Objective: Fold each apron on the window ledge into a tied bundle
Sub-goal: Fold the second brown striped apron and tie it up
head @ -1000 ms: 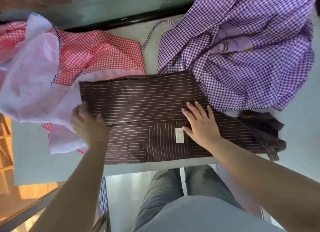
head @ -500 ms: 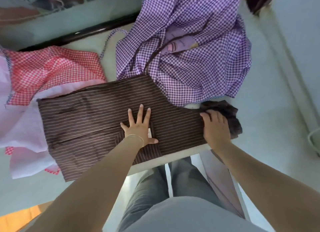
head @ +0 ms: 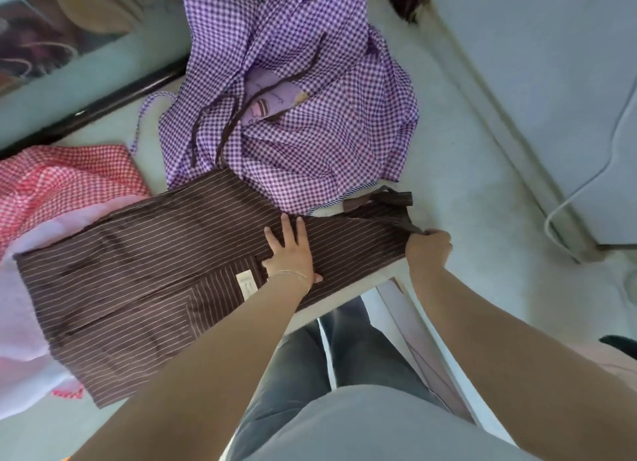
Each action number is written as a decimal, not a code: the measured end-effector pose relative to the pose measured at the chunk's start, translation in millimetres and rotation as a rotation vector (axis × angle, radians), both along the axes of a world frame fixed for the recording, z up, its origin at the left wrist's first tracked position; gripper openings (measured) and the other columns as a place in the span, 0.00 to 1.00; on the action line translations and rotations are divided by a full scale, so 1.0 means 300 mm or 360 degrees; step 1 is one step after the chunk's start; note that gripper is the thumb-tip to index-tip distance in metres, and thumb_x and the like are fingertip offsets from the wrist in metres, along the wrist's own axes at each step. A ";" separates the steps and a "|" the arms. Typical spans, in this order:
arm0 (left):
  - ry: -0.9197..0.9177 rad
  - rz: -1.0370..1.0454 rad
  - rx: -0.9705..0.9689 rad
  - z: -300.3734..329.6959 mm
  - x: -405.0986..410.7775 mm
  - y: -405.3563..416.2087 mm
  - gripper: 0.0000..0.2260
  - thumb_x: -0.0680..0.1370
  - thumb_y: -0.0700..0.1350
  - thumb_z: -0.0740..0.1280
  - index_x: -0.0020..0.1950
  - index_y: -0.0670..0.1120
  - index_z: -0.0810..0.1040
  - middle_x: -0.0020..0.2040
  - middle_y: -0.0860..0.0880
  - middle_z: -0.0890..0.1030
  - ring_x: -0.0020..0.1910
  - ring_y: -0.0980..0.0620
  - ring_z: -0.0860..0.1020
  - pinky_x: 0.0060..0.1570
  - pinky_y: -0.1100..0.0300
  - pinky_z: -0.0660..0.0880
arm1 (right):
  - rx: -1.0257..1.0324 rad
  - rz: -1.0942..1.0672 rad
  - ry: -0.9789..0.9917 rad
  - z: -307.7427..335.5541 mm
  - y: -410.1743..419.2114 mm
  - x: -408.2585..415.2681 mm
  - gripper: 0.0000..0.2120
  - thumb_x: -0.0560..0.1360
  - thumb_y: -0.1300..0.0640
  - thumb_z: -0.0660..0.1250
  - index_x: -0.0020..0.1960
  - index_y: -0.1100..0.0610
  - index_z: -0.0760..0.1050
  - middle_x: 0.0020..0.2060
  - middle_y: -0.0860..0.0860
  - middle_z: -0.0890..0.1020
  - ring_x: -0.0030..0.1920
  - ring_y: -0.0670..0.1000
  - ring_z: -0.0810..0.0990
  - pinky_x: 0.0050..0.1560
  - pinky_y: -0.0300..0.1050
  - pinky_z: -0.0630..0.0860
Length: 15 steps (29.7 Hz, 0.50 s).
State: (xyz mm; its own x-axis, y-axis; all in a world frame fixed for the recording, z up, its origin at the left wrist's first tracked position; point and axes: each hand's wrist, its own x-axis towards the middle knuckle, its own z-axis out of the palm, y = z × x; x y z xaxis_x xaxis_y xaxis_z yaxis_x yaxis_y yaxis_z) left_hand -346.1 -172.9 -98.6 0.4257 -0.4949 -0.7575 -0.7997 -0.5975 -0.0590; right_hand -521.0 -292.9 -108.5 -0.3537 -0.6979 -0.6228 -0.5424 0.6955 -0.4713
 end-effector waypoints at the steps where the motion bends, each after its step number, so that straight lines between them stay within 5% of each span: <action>1: -0.0012 -0.0005 0.0024 -0.007 -0.003 -0.002 0.57 0.69 0.58 0.74 0.76 0.48 0.30 0.75 0.45 0.28 0.75 0.34 0.38 0.65 0.38 0.68 | 0.0015 -0.0069 -0.0040 -0.012 0.019 -0.004 0.16 0.74 0.65 0.61 0.61 0.63 0.73 0.55 0.57 0.76 0.47 0.58 0.77 0.46 0.46 0.76; 3: -0.0012 -0.0023 0.0046 -0.012 -0.009 -0.008 0.57 0.69 0.58 0.74 0.75 0.47 0.29 0.75 0.44 0.28 0.75 0.34 0.37 0.64 0.39 0.69 | 0.0038 -0.0195 -0.0122 -0.023 0.054 -0.007 0.15 0.74 0.63 0.61 0.59 0.63 0.74 0.52 0.59 0.79 0.47 0.59 0.79 0.46 0.48 0.78; 8: -0.0026 -0.0033 0.0107 -0.011 -0.013 -0.028 0.57 0.70 0.58 0.73 0.74 0.48 0.28 0.74 0.44 0.27 0.75 0.34 0.36 0.63 0.40 0.71 | -0.0321 -0.0248 -0.0519 0.106 0.040 0.046 0.14 0.77 0.68 0.53 0.56 0.58 0.74 0.42 0.46 0.76 0.43 0.44 0.76 0.39 0.33 0.72; 11: -0.0036 -0.0045 0.0140 -0.018 -0.014 -0.032 0.57 0.70 0.58 0.73 0.74 0.48 0.27 0.74 0.44 0.26 0.74 0.33 0.36 0.63 0.40 0.71 | -0.0545 0.0433 -0.0683 0.242 -0.027 0.086 0.12 0.76 0.69 0.57 0.52 0.58 0.76 0.39 0.46 0.77 0.37 0.39 0.76 0.38 0.33 0.74; 13: -0.0038 -0.0053 0.0168 -0.022 -0.013 -0.035 0.57 0.70 0.59 0.72 0.74 0.48 0.26 0.74 0.44 0.26 0.74 0.33 0.36 0.63 0.40 0.71 | -0.0385 0.1040 -0.0631 0.340 -0.110 0.106 0.03 0.78 0.59 0.64 0.47 0.57 0.77 0.36 0.49 0.78 0.34 0.43 0.77 0.34 0.36 0.74; 15: -0.0052 -0.0061 0.0200 -0.023 -0.015 -0.037 0.57 0.71 0.59 0.72 0.73 0.47 0.26 0.74 0.44 0.26 0.74 0.33 0.35 0.63 0.40 0.72 | -0.0079 0.1672 -0.0325 0.421 -0.211 0.117 0.09 0.76 0.51 0.68 0.42 0.56 0.76 0.33 0.50 0.79 0.33 0.47 0.76 0.37 0.40 0.73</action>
